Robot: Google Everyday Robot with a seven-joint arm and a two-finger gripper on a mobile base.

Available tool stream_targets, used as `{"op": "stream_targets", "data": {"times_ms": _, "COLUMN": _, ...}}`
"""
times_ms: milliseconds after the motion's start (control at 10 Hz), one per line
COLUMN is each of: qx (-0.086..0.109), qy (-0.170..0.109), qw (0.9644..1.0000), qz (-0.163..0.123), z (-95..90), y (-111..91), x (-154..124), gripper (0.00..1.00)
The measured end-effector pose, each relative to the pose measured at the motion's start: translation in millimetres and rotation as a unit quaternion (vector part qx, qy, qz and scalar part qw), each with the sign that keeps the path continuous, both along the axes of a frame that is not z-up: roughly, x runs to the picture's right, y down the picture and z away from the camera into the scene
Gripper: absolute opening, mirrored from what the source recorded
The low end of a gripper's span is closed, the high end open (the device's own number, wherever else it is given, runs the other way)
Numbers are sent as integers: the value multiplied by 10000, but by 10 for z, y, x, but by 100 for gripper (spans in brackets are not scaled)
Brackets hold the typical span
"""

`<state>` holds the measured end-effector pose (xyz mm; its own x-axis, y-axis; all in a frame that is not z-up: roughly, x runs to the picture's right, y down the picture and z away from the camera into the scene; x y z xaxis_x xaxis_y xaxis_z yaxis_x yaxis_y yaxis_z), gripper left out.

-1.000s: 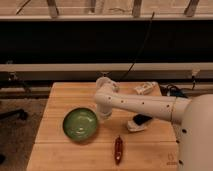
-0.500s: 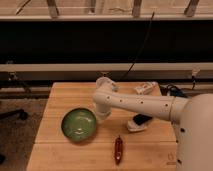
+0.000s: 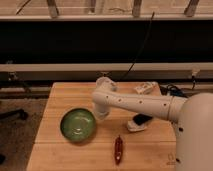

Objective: Push the ceramic bowl across the table

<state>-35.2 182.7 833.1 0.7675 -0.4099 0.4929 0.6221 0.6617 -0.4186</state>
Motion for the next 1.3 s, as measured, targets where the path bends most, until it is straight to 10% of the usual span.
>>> {"op": "stream_targets", "data": {"times_ms": 1300, "qx": 9, "qy": -197, "qw": 9997, "qz": -135, "z": 14, "y": -13, "x": -219, "gripper": 0}}
